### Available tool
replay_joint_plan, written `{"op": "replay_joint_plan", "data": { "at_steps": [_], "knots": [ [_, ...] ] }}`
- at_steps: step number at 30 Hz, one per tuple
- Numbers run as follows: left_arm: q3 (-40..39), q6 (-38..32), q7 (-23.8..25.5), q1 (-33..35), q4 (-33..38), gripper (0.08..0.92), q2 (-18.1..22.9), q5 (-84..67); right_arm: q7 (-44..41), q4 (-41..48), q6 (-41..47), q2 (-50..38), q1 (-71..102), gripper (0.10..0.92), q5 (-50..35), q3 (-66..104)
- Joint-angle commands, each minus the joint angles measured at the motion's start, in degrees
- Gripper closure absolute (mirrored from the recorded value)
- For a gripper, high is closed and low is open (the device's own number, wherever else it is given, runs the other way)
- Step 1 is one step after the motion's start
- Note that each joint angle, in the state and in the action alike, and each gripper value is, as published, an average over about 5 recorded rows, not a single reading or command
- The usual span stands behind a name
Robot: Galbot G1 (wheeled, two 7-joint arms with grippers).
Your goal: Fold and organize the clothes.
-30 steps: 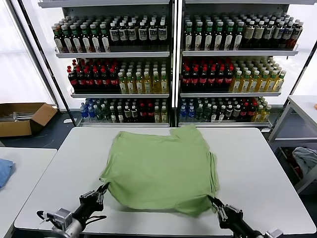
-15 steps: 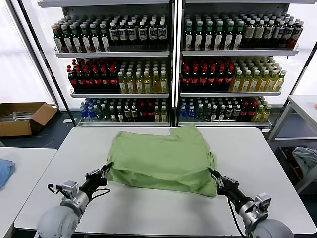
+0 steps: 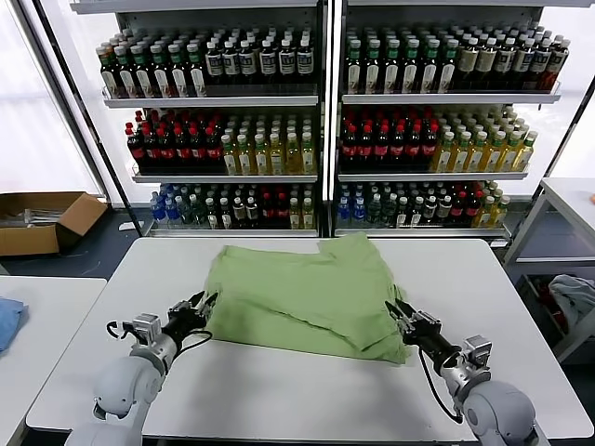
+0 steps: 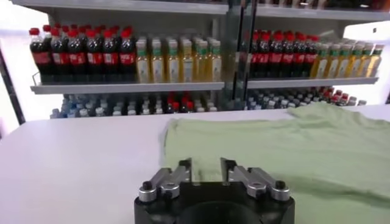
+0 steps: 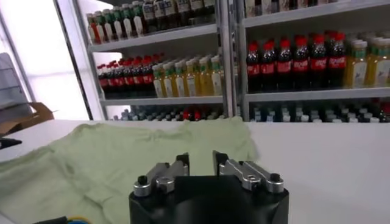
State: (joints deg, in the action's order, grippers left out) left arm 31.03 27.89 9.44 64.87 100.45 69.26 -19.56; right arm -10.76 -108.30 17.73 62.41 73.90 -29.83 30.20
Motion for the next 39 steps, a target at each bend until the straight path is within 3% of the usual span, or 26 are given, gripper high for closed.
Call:
{"op": "replay_joint_plan", "data": {
  "at_steps": [1, 10, 16, 20, 28, 39],
  "knots": [
    [1.6, 0.2, -0.5, 1.4, 0.3, 0.493, -0.3, 0.1, 2.3, -1.3, -0.1, 0.2, 2.4, 0.508, 2.3, 2.8],
    [3.1, -1.6, -0.6, 8.1, 2.6, 0.237, 0.0, 0.5, 2.0, -11.0, 1.5, 1.5, 17.1, 0.254, 8.9, 3.1],
    [2.4, -1.9, -0.7, 8.1, 1.9, 0.179, 0.5, 0.8, 1.9, -11.1, 1.7, 2.0, 20.2, 0.214, 10.1, 2.5],
    [1.6, -2.0, -0.7, 7.1, 0.8, 0.177, 0.7, 1.1, 2.2, -11.1, 1.8, 2.1, 20.2, 0.295, 9.6, 2.3],
    [0.2, -2.1, -0.6, 5.2, -1.4, 0.193, 1.0, 1.5, 4.3, -8.9, 2.9, 3.1, 17.8, 0.554, 7.3, 0.7],
    [0.2, -2.7, 0.1, 4.9, -2.7, 0.492, 0.3, 1.4, 5.0, -5.6, 3.9, 3.6, 14.0, 0.857, 5.2, -0.5]
  ]
}}
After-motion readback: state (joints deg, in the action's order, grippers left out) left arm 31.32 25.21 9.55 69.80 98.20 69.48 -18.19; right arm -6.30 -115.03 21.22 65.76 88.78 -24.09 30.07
